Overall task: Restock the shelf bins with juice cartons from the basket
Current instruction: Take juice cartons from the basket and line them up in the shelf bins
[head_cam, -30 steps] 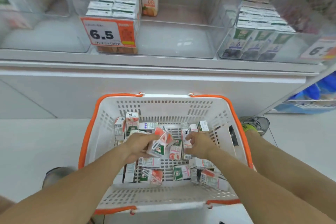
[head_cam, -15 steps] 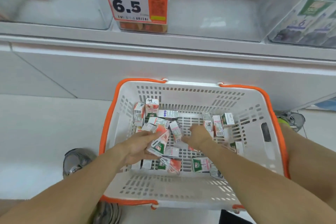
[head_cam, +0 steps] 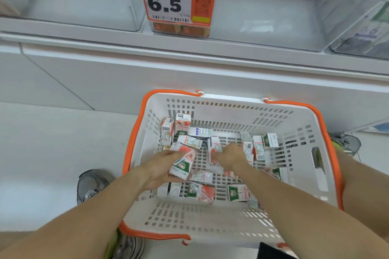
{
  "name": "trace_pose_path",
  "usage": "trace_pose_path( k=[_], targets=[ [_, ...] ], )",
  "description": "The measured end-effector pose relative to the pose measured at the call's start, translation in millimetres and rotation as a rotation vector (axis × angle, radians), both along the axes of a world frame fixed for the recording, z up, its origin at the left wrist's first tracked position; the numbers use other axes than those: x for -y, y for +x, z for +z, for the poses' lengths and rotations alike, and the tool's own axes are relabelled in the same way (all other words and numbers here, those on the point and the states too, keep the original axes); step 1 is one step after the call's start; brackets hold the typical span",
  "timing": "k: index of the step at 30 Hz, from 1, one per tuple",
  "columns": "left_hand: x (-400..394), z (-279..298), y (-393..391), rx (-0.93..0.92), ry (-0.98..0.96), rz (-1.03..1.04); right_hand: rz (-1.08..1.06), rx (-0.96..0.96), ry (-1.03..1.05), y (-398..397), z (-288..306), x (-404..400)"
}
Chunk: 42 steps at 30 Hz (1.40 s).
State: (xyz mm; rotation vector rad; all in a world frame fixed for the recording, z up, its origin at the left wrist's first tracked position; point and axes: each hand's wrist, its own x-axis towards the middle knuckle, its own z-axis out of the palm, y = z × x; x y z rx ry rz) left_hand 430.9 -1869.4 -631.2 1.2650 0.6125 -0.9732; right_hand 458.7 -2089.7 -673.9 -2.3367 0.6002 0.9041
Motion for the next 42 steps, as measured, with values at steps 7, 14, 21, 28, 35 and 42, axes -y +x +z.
trace_pose_path(
  k=[7,14,21,28,35,42],
  targets=[
    [21,52,9,0.088,-0.150,0.118,-0.244,0.002,0.670,-33,89,37],
    [39,163,28,0.379,-0.247,0.054,-0.294,0.247,1.136,-35,220,40],
    [29,288,57,0.544,-0.064,0.023,-0.195,0.419,1.180,-14,302,35],
    [18,297,72,0.486,-0.035,0.157,-0.069,0.665,1.027,19,290,-11],
    [20,282,88,0.520,0.215,-0.176,-0.170,0.713,1.187,37,272,-31],
    [25,271,102,0.656,0.266,-0.027,-0.196,0.669,1.175,47,275,-37]
  ],
)
